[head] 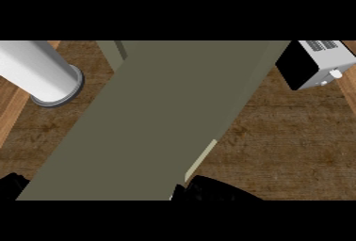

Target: Pick up the wine, place it into the cabinet and close the cabinet

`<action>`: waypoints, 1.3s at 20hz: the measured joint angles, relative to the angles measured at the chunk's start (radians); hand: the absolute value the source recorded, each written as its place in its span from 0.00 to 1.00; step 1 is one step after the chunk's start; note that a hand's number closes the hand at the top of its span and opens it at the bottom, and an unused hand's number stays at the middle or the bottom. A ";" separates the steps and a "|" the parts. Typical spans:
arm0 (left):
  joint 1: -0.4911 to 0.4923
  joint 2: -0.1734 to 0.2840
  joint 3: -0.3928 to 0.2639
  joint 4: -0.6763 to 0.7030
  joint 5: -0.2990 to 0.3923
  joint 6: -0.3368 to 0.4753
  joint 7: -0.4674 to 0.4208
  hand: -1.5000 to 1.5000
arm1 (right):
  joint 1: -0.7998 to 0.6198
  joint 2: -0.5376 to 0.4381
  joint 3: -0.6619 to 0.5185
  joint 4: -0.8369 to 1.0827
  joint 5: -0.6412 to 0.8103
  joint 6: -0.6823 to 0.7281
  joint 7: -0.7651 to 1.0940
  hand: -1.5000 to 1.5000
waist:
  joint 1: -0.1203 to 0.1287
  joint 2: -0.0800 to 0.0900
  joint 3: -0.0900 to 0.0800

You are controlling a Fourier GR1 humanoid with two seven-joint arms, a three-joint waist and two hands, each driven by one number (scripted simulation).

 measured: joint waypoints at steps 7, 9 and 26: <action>-0.001 -0.029 0.046 0.031 0.000 -0.066 0.009 1.00 | -0.233 0.033 -0.003 0.203 -0.048 -0.154 -0.053 1.00 | 0.000 0.001 0.000; 0.000 -0.033 0.064 0.020 0.001 -0.073 0.024 1.00 | -0.278 0.036 -0.010 0.251 -0.070 -0.182 -0.078 1.00 | 0.000 0.001 0.000; 0.018 -0.116 0.134 0.017 -0.060 -0.145 0.076 1.00 | -0.369 0.035 -0.171 0.676 -0.167 -0.104 -0.272 1.00 | -0.004 0.001 0.001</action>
